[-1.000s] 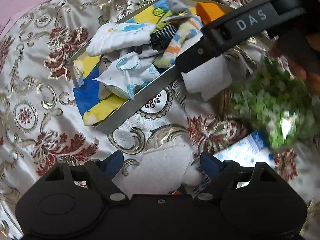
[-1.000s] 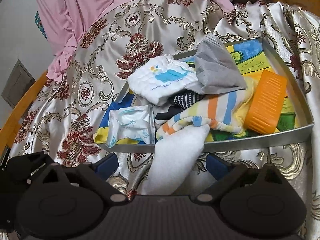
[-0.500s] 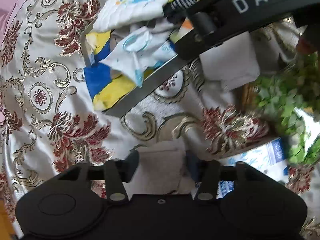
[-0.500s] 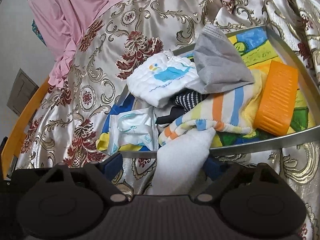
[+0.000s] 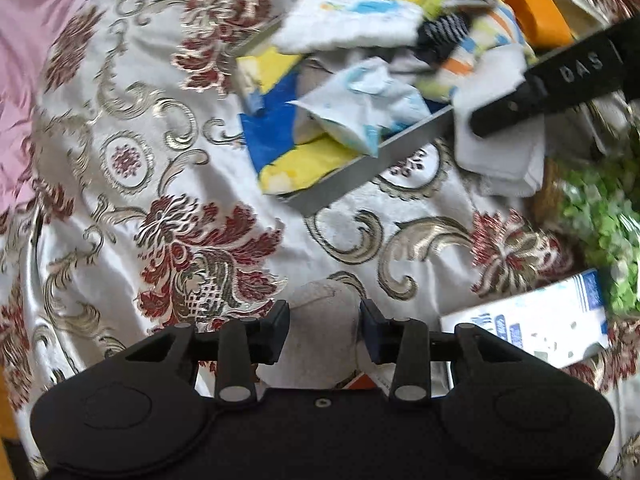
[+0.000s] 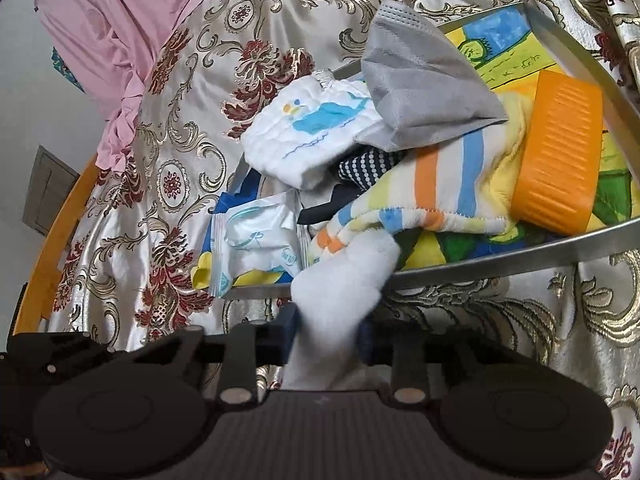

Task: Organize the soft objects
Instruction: 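Carry the white foam pad with the left tool while the right tool carries the white sock to the tray, then lower the foam pad into the tray and open the left tool while the right tool releases the white sock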

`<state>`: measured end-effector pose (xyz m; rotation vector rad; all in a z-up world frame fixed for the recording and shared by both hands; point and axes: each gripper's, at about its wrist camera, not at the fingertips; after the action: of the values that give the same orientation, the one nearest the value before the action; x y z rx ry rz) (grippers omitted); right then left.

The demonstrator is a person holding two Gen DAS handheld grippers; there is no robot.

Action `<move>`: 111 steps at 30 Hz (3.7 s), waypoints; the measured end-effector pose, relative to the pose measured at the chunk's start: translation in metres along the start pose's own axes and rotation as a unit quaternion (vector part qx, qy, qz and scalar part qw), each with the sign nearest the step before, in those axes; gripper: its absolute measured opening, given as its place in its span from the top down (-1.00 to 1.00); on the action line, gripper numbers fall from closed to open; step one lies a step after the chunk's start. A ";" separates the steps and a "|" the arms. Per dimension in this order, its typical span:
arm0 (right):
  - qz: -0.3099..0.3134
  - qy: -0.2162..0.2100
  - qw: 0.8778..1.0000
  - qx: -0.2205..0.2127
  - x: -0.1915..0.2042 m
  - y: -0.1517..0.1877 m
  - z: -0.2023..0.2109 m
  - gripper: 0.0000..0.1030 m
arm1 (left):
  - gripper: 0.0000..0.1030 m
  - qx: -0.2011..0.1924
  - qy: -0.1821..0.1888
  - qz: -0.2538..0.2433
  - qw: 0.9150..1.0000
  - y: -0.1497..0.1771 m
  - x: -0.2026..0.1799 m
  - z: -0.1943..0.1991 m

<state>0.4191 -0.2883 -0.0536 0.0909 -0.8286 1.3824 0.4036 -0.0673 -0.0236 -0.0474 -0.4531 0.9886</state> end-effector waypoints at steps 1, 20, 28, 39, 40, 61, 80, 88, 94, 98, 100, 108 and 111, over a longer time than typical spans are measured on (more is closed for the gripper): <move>0.001 -0.001 1.000 0.000 0.000 0.000 0.000 0.51 | 0.18 -0.008 -0.001 0.008 1.000 0.002 0.000 -0.001; 0.031 -0.044 0.999 0.001 0.006 0.005 0.003 0.78 | 0.03 -0.042 -0.070 0.127 0.989 0.040 0.026 -0.013; 0.031 -0.045 0.998 0.002 0.005 0.005 0.003 0.78 | -0.54 -0.036 -0.038 0.154 0.987 0.061 0.053 -0.019; 0.036 -0.047 0.998 0.005 0.006 0.006 0.002 0.77 | -0.29 -0.029 0.005 0.159 0.987 0.059 0.060 -0.025; 0.039 -0.052 0.998 0.009 0.007 0.006 0.002 0.77 | -0.29 -0.033 0.009 0.158 0.987 0.058 0.059 -0.024; 0.051 -0.129 0.990 -0.033 0.016 0.001 0.031 0.78 | -0.29 -0.178 0.057 0.137 0.973 -0.006 0.013 0.042; -0.012 -0.046 0.981 -0.188 -0.065 -0.056 0.077 0.78 | -0.29 -0.286 0.075 0.130 0.946 -0.172 -0.041 0.045; 0.002 0.008 0.982 -0.190 -0.070 -0.058 0.072 0.78 | -0.29 -0.259 0.083 0.147 0.951 -0.177 -0.049 0.014; 0.033 0.042 0.981 -0.184 -0.058 -0.053 0.068 0.73 | -0.30 -0.258 0.085 0.145 0.952 -0.169 -0.048 0.013; 0.065 0.081 0.977 -0.185 -0.046 -0.048 0.065 0.69 | -0.30 -0.258 0.083 0.140 0.952 -0.163 -0.048 0.016; 0.081 0.101 0.974 -0.186 -0.039 -0.045 0.062 0.65 | -0.31 -0.257 0.082 0.138 0.953 -0.161 -0.048 0.018; 0.161 0.189 0.948 -0.198 -0.014 -0.030 0.054 0.48 | -0.32 -0.253 0.072 0.129 0.956 -0.155 -0.051 0.024; 0.188 0.212 0.937 -0.204 -0.007 -0.026 0.051 0.28 | -0.36 -0.251 0.071 0.133 0.956 -0.155 -0.050 0.024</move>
<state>0.4188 -0.3266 -0.0103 -0.6997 -0.7710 1.4789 0.4937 -0.1983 0.0183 -0.6489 -0.5667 1.1032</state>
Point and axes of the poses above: each gripper's, at about its wrist camera, not at the fingertips, and z roughly against the way its jaws point, x to its left, y to its underside, and after that the axes turned 5 degrees about x, right-handed
